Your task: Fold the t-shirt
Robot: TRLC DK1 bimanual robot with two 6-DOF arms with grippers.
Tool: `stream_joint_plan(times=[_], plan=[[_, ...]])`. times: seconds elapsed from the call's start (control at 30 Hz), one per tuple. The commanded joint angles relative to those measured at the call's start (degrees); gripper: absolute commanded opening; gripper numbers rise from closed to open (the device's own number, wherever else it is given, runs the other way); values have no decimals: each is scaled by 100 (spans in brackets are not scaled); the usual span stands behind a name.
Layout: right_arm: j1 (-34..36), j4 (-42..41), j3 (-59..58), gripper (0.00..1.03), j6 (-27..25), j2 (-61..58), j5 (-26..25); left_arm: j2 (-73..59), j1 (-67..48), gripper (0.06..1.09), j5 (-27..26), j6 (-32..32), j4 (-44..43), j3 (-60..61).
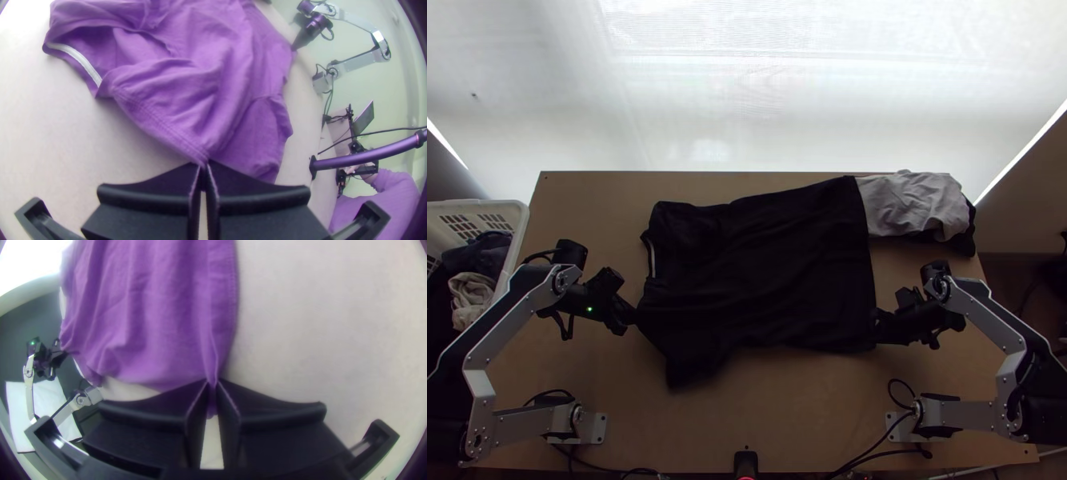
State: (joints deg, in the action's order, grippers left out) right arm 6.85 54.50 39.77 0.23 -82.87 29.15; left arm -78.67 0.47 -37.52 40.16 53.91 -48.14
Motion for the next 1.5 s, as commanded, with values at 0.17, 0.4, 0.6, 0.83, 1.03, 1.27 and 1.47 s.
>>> stream_joint_plan(times=[0.17,0.4,0.6,0.83,1.03,1.27,1.47], plan=[[-88,87,224,3,-58,412,12,72,392,10,-1,194,216,-117],[-96,210,866,3,12,1739,-49,704,1131,10,-247,97,313,-389],[-96,298,1894,3,74,2847,-76,1381,1772,10,-581,36,673,-916],[-211,-168,3327,3,118,3690,-410,2207,2818,10,-1636,-114,1087,-1962],[-202,-757,4039,3,285,4569,-586,3789,2634,10,-1689,-1379,269,-2569],[123,-941,4707,3,566,5466,-691,4290,1702,10,-1680,-2926,-3,-3070],[334,-1469,4680,3,680,5923,-691,4238,1509,10,-1697,-3225,-118,-3483]])
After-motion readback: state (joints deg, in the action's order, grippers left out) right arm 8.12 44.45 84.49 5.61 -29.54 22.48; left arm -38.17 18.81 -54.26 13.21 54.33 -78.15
